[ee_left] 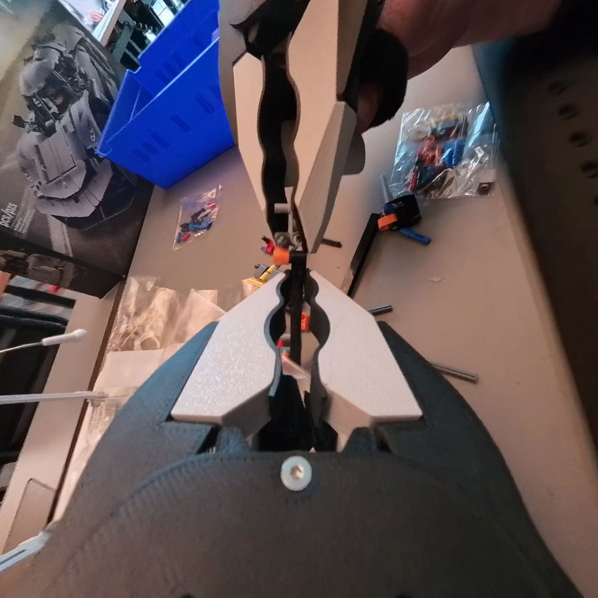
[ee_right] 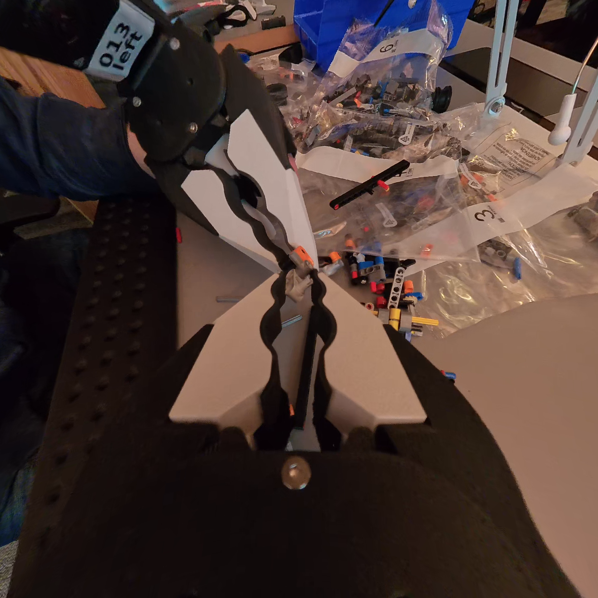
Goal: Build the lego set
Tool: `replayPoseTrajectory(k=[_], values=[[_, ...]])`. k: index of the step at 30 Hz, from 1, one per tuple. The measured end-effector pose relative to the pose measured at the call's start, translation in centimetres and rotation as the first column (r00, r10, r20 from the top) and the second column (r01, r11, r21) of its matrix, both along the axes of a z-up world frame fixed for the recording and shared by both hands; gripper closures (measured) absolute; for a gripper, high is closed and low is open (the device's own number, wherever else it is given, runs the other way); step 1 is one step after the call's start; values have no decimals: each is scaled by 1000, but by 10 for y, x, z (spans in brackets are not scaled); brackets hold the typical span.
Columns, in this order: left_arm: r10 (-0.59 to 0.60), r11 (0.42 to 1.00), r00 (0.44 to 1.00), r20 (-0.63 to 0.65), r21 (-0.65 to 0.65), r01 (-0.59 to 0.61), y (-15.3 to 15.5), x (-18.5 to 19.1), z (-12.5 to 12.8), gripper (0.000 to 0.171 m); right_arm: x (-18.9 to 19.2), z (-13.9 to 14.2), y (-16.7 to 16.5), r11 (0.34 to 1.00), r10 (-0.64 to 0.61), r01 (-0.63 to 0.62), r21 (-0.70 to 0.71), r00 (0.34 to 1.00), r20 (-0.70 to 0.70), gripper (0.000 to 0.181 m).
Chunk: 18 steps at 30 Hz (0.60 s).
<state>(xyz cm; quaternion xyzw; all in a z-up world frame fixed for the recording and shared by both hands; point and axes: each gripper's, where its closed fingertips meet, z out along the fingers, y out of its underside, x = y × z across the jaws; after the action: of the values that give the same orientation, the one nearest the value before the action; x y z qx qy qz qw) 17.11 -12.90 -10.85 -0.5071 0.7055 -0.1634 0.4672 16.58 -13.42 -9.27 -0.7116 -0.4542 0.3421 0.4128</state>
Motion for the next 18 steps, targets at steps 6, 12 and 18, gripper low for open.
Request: replayPoseTrajectory(k=[6,12,18], values=[[-38,990,998,53,-135,45,-8,-1,8,165,0,5,-6,998,33,-35,-44,998,-49,168],[-62,962,988,138,-255,96,-10,-5,19,164,1,8,-7,998,41,-43,-35,997,-64,168],[-59,979,993,100,-188,77,-8,-7,16,158,4,0,-3,1000,16,-16,-17,1000,-4,170]])
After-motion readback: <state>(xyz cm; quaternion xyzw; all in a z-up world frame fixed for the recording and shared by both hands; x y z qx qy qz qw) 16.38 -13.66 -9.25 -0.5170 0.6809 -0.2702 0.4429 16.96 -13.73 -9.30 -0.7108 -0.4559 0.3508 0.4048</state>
